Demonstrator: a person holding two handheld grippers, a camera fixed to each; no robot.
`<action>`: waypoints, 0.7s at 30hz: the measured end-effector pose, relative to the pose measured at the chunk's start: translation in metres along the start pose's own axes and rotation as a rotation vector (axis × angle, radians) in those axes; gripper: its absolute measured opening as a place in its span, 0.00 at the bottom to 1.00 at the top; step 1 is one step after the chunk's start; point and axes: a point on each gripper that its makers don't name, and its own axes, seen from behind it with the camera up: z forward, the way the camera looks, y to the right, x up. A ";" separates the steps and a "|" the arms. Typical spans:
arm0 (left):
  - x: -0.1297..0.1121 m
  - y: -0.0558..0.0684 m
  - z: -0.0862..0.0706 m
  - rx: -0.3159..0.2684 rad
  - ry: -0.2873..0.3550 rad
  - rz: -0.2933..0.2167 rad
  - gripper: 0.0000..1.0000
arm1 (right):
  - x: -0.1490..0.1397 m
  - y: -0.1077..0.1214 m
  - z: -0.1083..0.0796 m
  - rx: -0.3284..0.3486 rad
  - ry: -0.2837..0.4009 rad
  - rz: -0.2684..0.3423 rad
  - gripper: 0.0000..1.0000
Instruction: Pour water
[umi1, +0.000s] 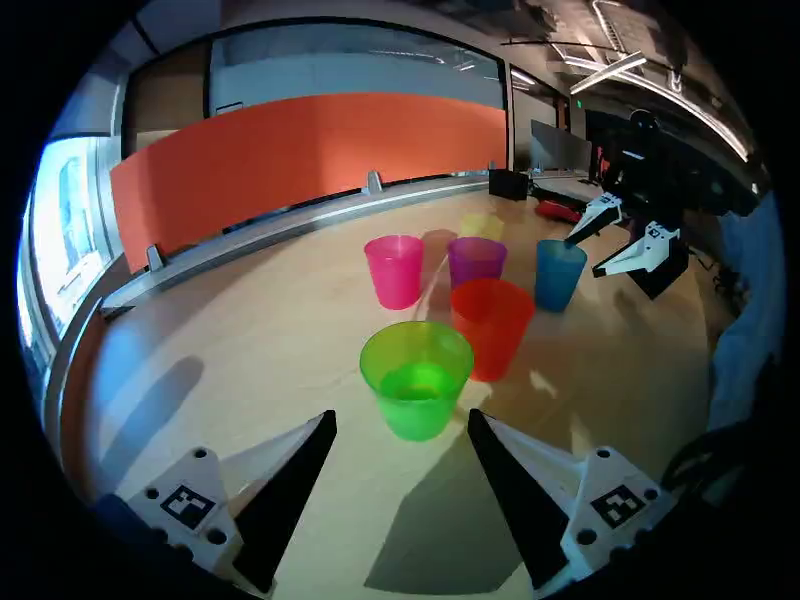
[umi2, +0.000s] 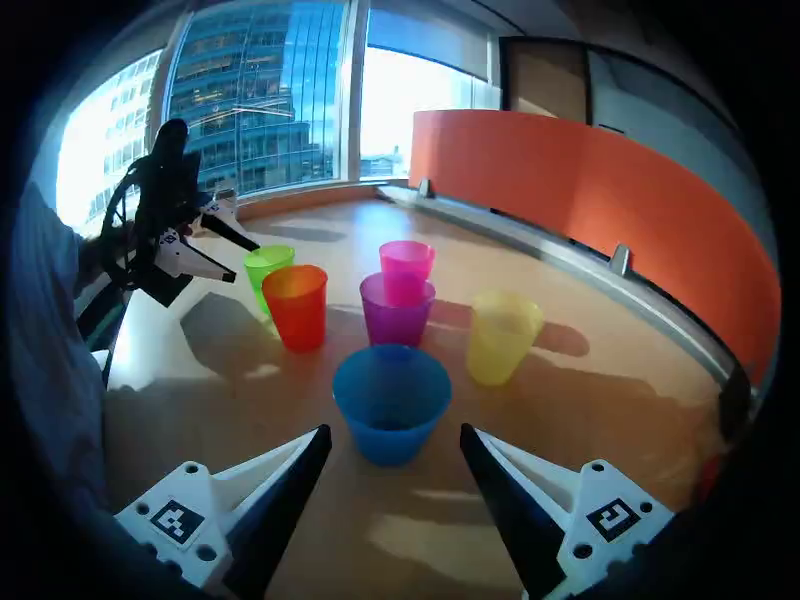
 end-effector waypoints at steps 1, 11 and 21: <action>0.000 0.000 -0.002 0.002 0.001 -0.001 0.98 | -0.001 0.001 -0.003 -0.006 0.001 0.001 1.00; 0.000 -0.003 -0.013 0.025 0.017 -0.005 0.98 | 0.001 0.003 -0.020 -0.050 0.030 0.018 1.00; 0.013 -0.019 -0.032 0.094 0.093 -0.032 0.98 | 0.006 0.004 -0.036 -0.102 0.084 0.052 1.00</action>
